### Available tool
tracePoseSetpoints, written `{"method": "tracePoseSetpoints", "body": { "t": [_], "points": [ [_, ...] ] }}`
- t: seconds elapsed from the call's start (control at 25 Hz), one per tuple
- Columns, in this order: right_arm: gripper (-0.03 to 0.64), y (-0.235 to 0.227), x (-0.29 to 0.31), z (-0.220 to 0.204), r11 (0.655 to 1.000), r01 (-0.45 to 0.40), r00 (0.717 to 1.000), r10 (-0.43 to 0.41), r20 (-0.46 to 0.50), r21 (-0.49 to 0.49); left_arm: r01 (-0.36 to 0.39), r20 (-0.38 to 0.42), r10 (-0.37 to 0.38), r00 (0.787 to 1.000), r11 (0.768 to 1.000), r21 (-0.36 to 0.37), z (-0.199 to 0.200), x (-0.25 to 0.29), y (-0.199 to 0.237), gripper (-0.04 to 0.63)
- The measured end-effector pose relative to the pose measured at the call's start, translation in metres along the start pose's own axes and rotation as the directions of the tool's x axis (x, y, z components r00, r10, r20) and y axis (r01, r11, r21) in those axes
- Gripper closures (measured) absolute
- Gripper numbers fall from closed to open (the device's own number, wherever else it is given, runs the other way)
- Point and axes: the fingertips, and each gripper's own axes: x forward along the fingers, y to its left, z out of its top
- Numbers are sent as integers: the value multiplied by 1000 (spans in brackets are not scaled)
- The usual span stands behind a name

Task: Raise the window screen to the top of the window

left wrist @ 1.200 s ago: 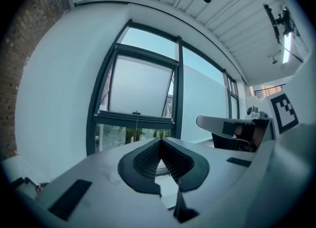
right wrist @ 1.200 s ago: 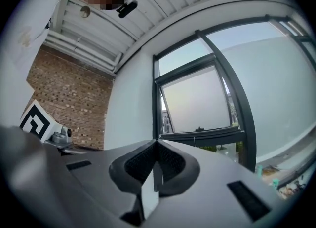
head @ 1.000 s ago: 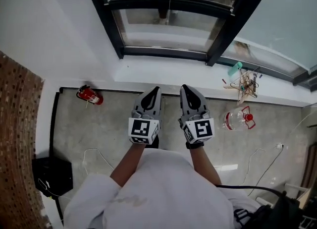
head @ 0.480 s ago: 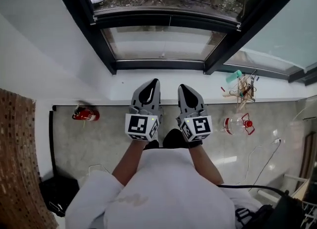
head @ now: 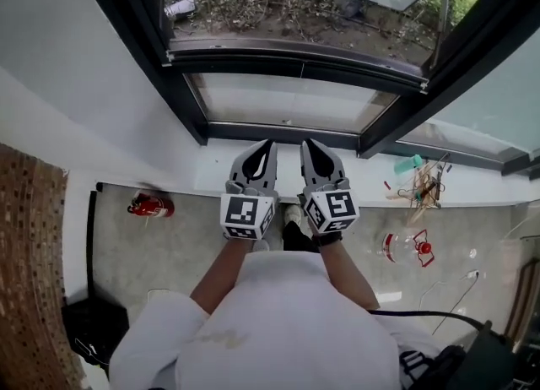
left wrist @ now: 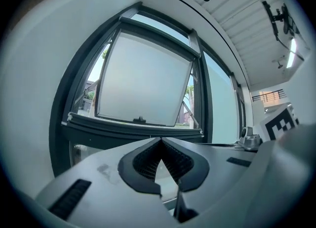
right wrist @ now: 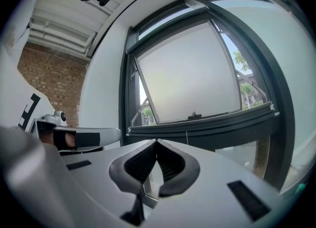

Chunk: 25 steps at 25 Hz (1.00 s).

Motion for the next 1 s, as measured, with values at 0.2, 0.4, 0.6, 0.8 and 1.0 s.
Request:
{"method": "tracePoseSetpoints", "body": {
  "t": [0.2, 0.4, 0.6, 0.8, 1.0],
  "points": [
    [615, -53, 44, 23, 999, -23, 999, 24, 37, -41, -33, 31, 31, 999, 998, 45, 15, 63, 10, 594],
    [615, -107, 66, 26, 999, -32, 998, 33, 51, -38, -48, 24, 46, 999, 996, 81, 14, 117, 4, 594],
    [615, -127, 84, -14, 999, -53, 998, 53, -35, 4, -68, -27, 72, 997, 991, 112, 1, 143, 7, 594],
    [614, -129, 113, -57, 993, -107, 983, 113, -145, 49, -58, -69, 68, 995, 990, 130, -10, 159, 21, 594],
    [614, -128, 140, -64, 993, -109, 978, 117, -173, 53, -31, -85, 43, 995, 990, 140, -11, 171, 32, 594]
  ]
}}
